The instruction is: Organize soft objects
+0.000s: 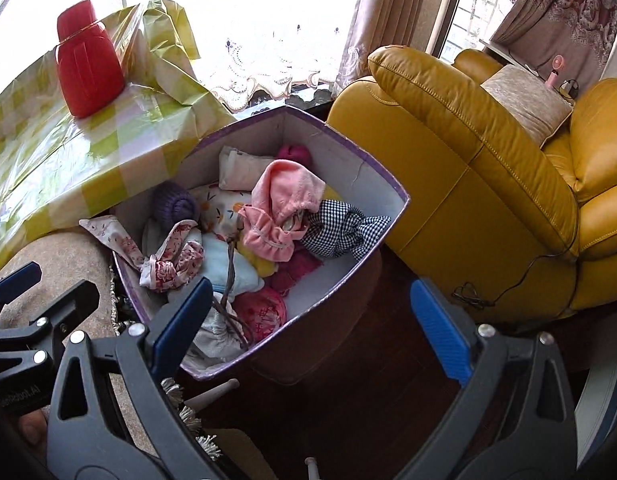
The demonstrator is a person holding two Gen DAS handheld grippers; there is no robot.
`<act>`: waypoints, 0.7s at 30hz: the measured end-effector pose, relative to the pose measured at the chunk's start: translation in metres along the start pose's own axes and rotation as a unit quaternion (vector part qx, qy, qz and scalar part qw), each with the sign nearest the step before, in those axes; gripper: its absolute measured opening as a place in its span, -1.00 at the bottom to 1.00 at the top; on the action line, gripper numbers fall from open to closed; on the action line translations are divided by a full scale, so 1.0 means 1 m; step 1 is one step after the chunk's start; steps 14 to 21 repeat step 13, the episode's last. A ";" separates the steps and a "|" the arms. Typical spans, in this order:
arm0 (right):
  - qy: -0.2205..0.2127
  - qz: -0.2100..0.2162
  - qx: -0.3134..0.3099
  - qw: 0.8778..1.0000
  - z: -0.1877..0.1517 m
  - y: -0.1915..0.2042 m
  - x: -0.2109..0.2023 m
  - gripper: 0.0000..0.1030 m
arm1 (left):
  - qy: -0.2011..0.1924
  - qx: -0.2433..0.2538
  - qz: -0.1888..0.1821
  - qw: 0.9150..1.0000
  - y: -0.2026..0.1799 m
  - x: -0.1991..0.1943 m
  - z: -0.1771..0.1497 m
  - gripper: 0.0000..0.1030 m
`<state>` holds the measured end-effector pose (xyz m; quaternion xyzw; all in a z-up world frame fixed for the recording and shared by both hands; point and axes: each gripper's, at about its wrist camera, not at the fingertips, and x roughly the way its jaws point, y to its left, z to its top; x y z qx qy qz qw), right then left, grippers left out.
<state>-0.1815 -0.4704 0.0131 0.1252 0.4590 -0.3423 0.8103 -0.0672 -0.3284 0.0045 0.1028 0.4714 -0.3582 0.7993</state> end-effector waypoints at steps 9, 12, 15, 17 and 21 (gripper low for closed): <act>0.004 0.000 -0.001 1.000 0.000 0.001 0.002 0.94 | -0.002 0.013 -0.005 1.000 -0.004 0.001 -0.001 0.99; 0.003 -0.001 0.000 1.000 0.000 -0.001 0.002 0.94 | -0.006 0.026 0.000 1.000 -0.009 0.000 -0.001 0.99; 0.003 -0.003 0.000 1.000 0.000 -0.001 0.001 0.94 | -0.006 0.029 -0.002 1.000 -0.010 0.000 -0.001 0.99; 0.003 -0.003 0.000 1.000 0.000 -0.001 0.001 0.94 | -0.006 0.029 -0.002 1.000 -0.010 0.000 -0.001 0.99; 0.003 -0.003 0.000 1.000 0.000 -0.001 0.001 0.94 | -0.006 0.029 -0.002 1.000 -0.010 0.000 -0.001 0.99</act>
